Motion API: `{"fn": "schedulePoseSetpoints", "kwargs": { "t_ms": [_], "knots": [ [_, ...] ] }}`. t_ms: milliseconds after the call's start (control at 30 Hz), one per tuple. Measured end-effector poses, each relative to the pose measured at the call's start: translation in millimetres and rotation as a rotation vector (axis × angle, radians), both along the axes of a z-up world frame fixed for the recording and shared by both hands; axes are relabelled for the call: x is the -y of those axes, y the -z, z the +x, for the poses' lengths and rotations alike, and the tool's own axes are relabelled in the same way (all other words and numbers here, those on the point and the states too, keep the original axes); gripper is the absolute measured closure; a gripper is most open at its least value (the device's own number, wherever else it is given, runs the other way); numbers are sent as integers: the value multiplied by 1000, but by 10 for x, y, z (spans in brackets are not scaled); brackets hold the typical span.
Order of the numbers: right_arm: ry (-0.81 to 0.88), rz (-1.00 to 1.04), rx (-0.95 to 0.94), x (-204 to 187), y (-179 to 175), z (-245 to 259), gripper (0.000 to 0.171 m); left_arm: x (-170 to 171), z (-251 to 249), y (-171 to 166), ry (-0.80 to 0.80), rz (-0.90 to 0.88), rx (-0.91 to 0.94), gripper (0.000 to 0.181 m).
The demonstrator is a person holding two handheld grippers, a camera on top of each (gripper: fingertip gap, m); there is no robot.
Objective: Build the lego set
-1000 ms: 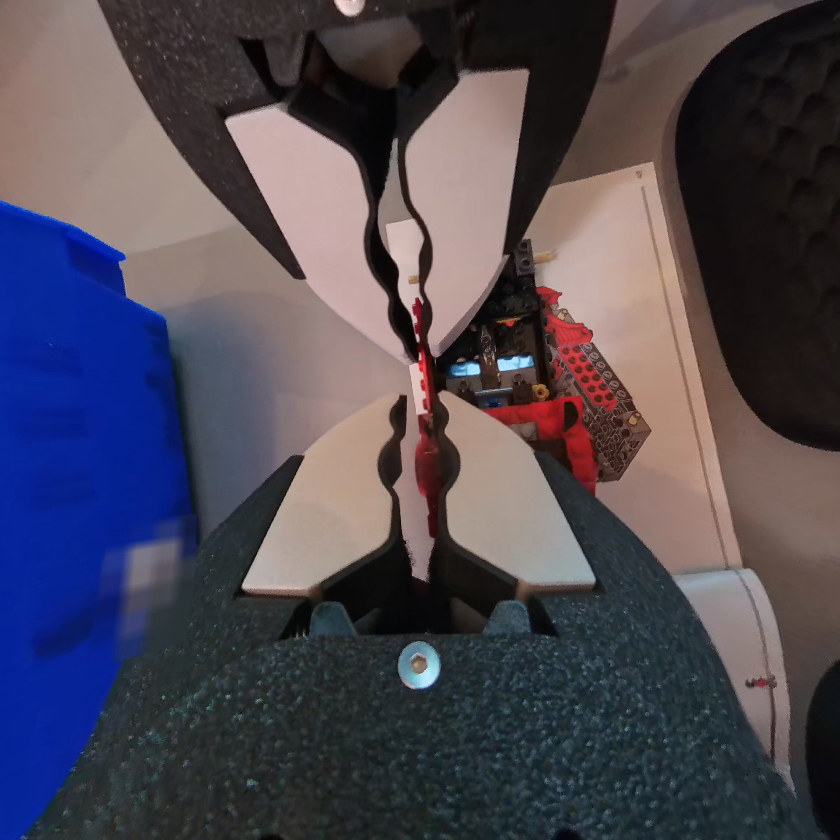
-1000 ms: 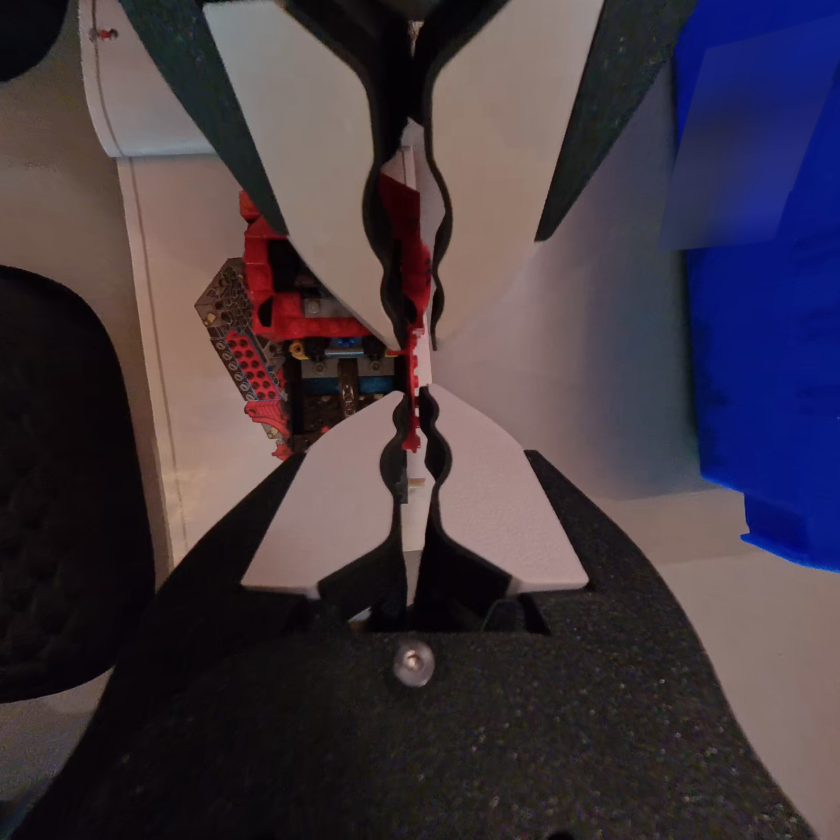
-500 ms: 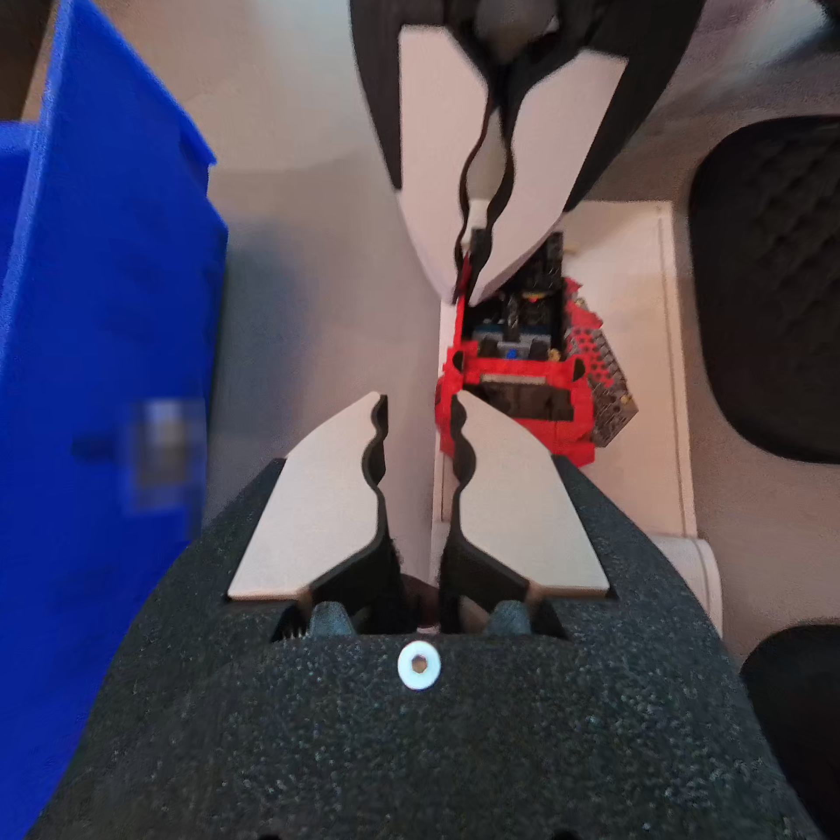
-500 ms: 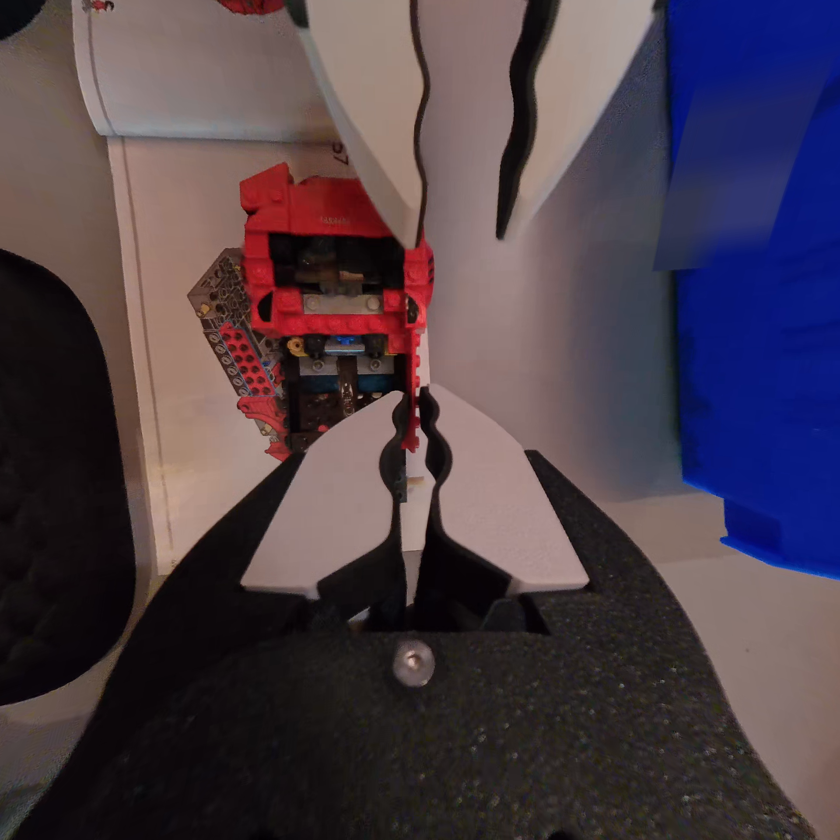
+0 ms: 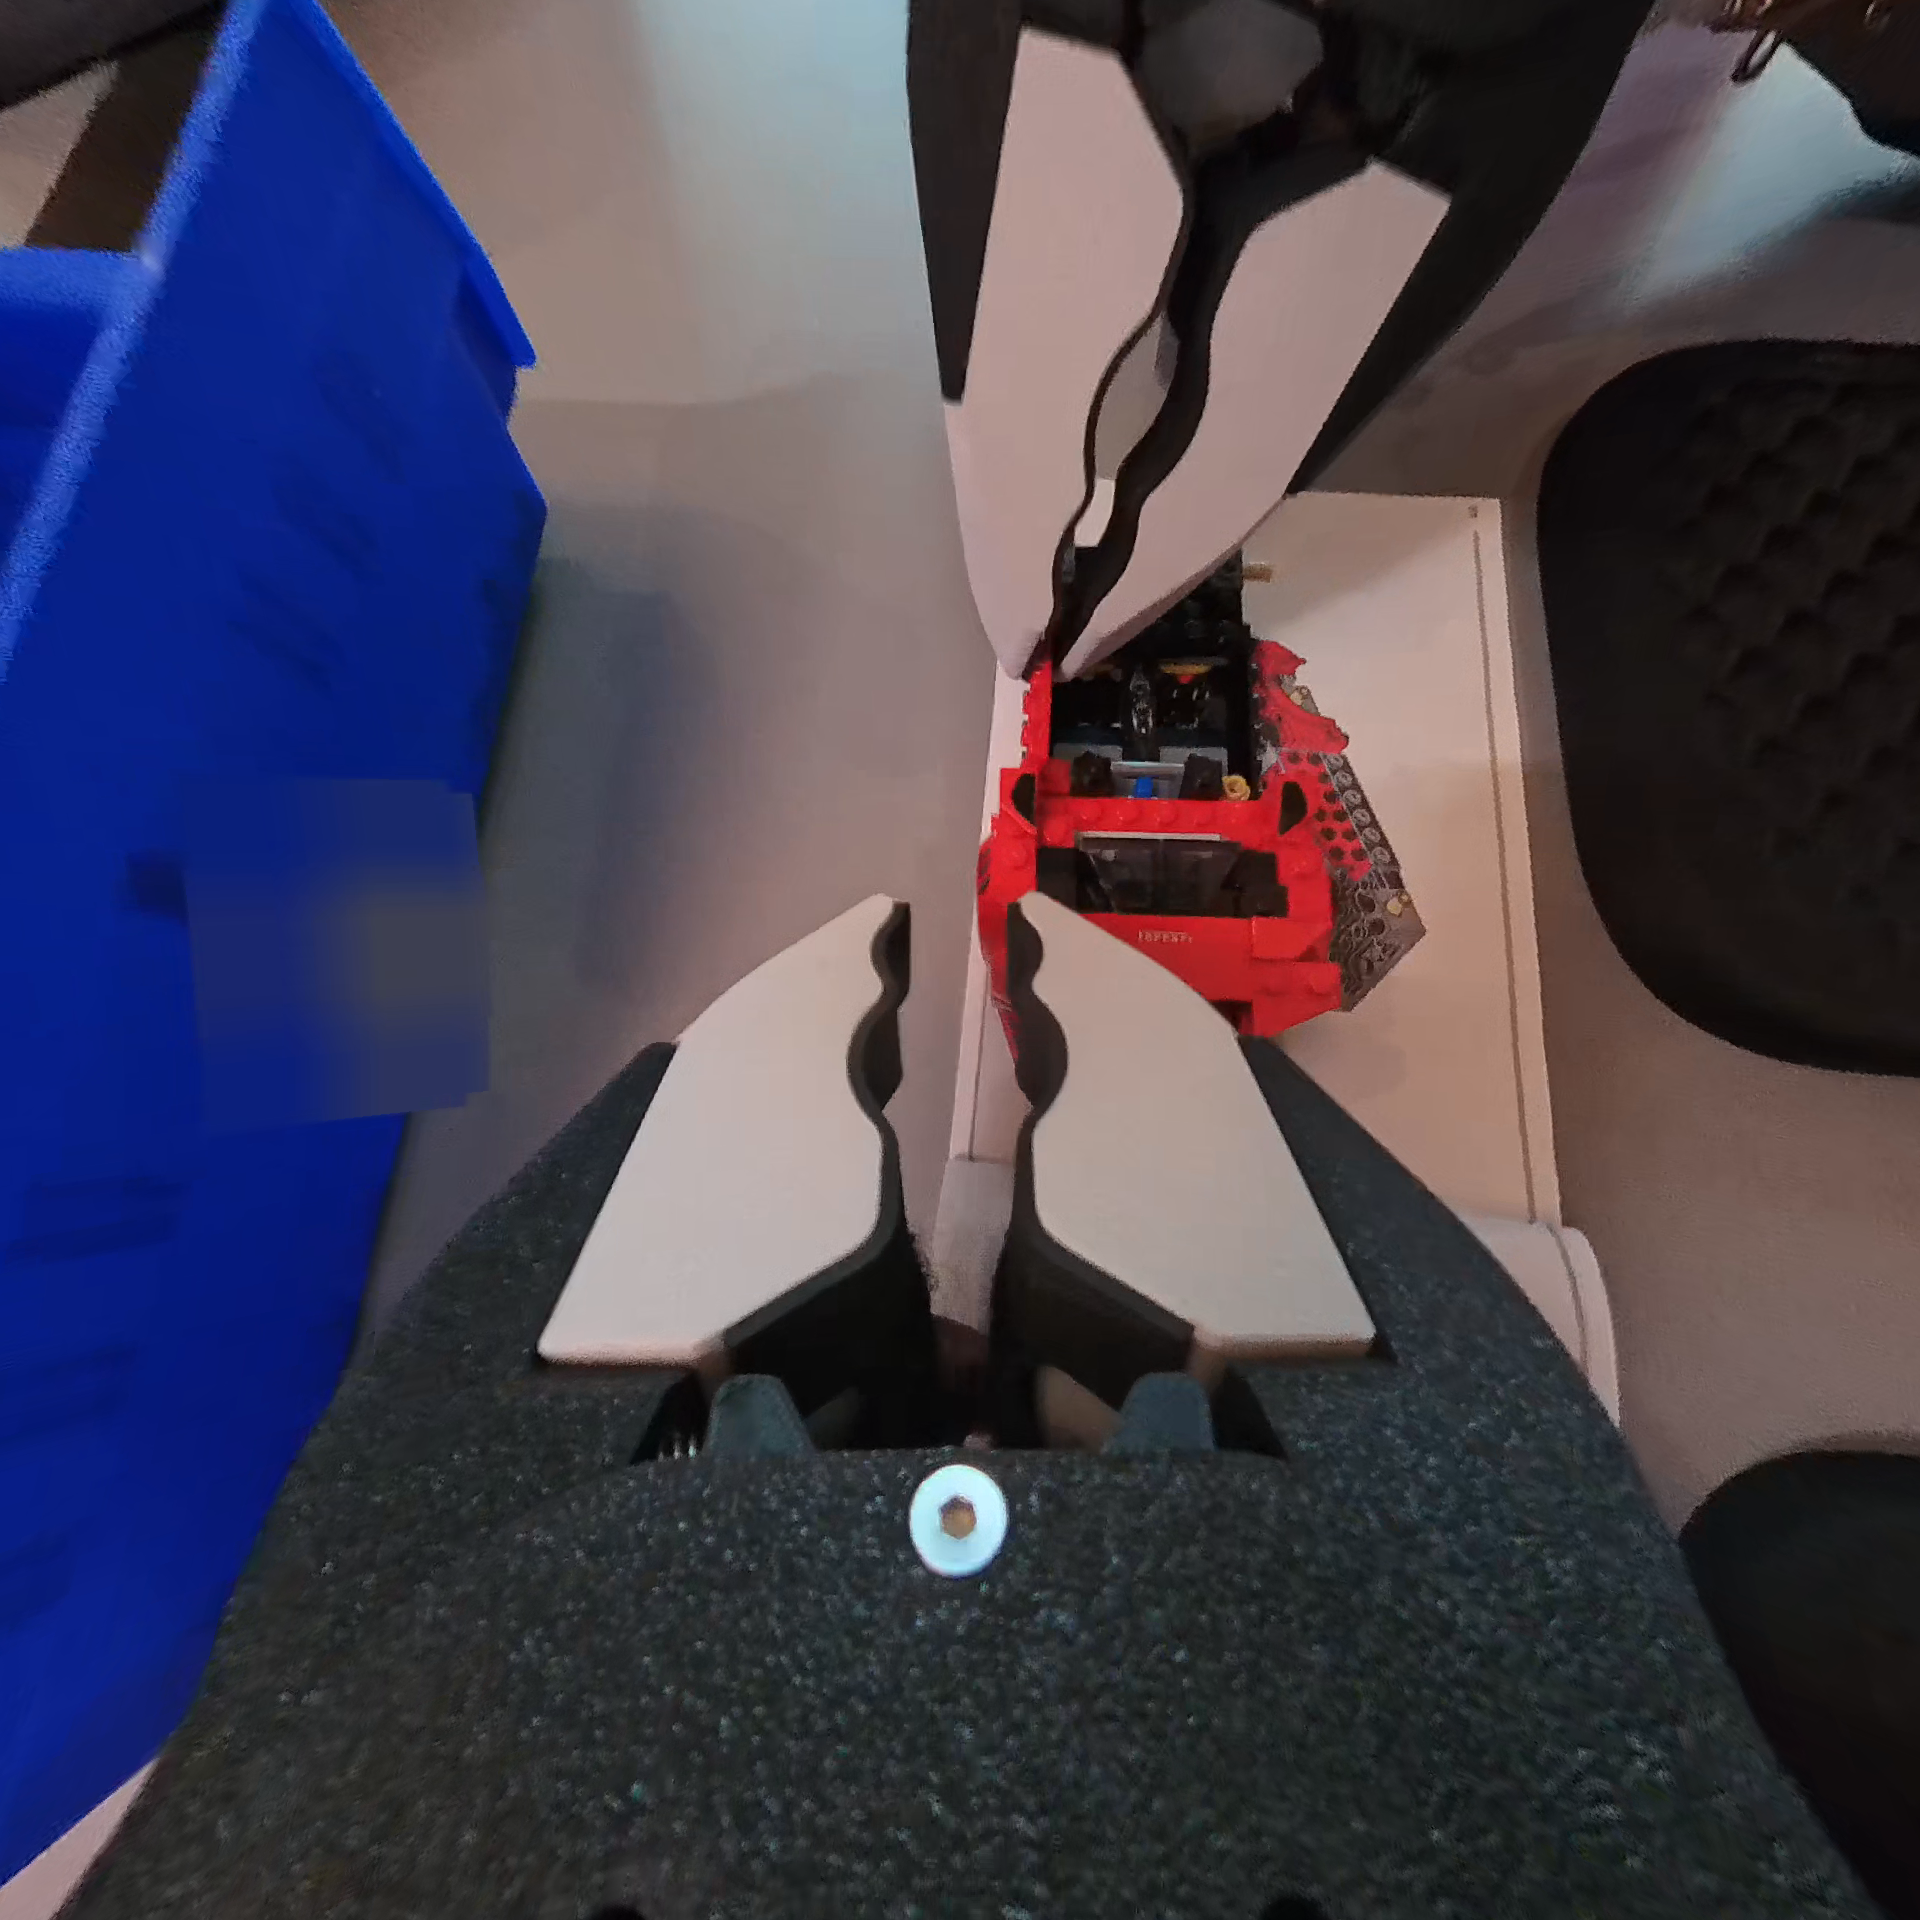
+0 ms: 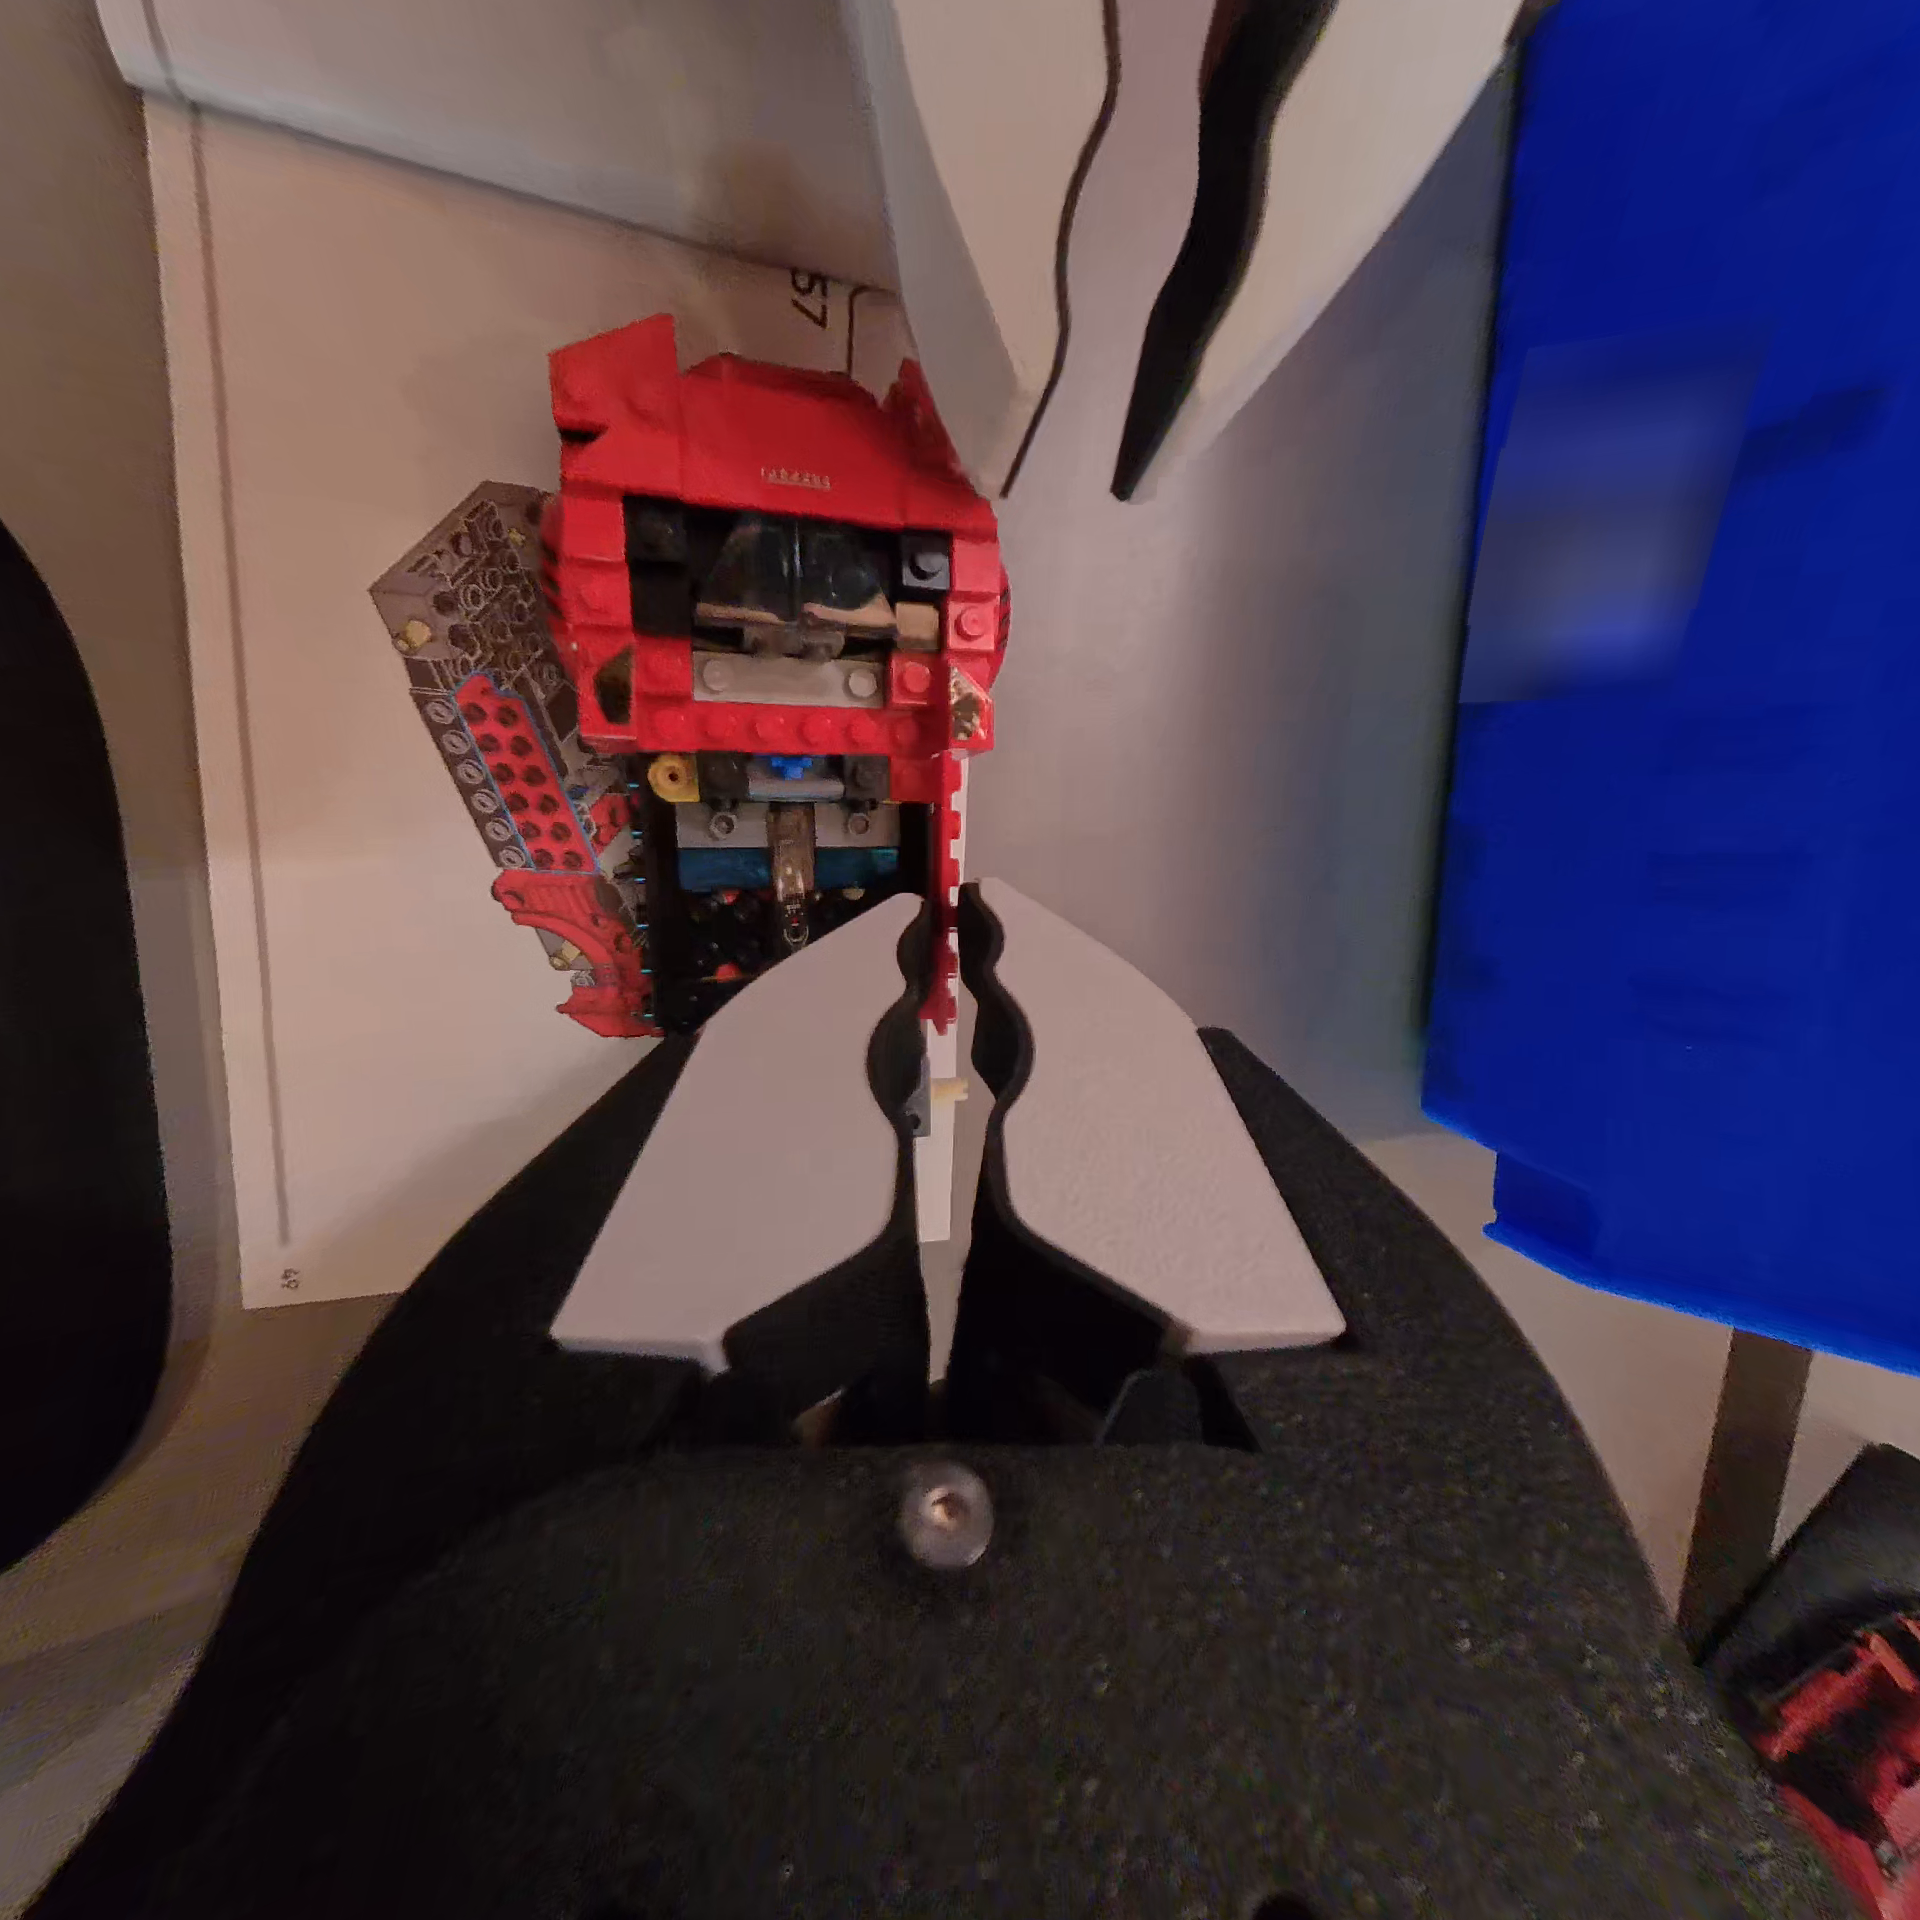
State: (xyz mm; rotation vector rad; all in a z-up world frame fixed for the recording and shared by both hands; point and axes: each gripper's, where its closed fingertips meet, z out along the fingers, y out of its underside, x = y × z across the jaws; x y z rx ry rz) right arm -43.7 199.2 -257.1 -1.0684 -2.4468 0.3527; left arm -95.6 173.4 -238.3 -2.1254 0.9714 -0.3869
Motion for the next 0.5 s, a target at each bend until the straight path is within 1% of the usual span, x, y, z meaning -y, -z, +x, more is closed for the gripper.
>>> {"fn": "schedulePoseSetpoints", "kwargs": {
  "t_ms": [100, 167, 267, 333, 400, 500],
  "knots": [
    [0, -1, 7, 2, 1, 2, 167, 17, -24, -131, -24, 31, 20, 165],
    [1, -7, 9, 3, 2, 4, 167, 123, -68, -167, -41, 5, 8, 166],
    [3, -14, 11, 7, 4, 4, 167, 348, -91, -98, -33, -72, -16, 171],
    [4, -16, 13, 6, 6, 3, 167, 426, -49, -13, -14, -98, -31, 174],
    [8, -21, 18, 6, 8, 2, 167, 439, 7, 52, 10, -95, -55, 175],
    [9, -22, 18, 10, 7, 6, 167, 384, 79, 42, 20, -67, -50, 176]
  ]
}}
